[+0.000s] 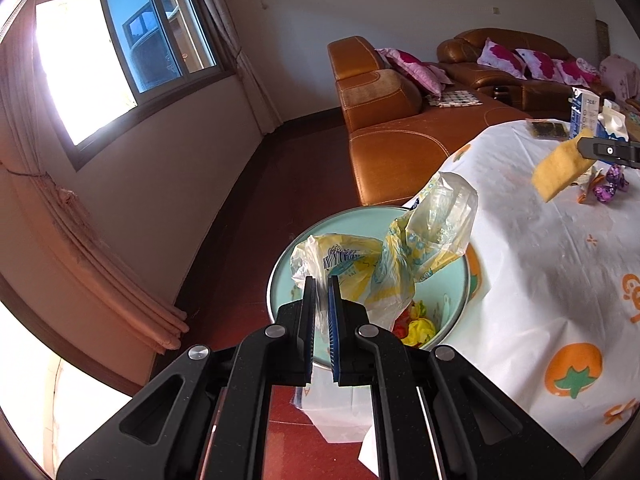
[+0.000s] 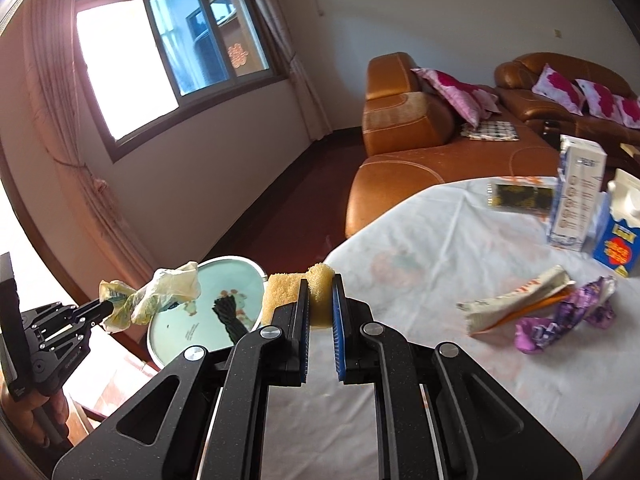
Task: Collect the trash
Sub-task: 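Carry the clear bag and yellow sponge over the teal bin with both tools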
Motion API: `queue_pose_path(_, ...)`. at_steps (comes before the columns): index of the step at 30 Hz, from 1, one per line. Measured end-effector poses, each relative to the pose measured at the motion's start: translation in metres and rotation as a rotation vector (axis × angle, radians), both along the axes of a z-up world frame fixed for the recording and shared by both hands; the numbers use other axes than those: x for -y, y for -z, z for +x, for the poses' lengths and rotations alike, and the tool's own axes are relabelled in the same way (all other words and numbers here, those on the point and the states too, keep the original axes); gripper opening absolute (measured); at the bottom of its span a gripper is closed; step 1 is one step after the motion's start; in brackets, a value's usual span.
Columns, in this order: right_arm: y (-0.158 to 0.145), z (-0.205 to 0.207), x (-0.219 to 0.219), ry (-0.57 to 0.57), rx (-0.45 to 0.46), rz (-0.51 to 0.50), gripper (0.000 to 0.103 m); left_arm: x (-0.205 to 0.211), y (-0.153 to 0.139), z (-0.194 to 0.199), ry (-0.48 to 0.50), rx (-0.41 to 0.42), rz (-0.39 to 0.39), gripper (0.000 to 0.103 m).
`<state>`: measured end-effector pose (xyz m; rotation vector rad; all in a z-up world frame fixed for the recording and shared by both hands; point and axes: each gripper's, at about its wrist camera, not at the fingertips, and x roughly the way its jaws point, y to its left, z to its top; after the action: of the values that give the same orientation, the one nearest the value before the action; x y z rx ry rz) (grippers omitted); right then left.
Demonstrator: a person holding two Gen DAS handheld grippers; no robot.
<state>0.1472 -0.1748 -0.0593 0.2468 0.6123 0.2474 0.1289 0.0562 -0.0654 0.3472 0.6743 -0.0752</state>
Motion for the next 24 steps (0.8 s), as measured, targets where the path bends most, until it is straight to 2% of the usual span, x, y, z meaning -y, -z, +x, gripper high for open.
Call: queue_pose_path(24, 0.002, 0.03, -0.06, -0.11, -0.016, -0.057, 0.011, -0.033, 0.005, 0.007, -0.099, -0.005, 0.034, 0.006)
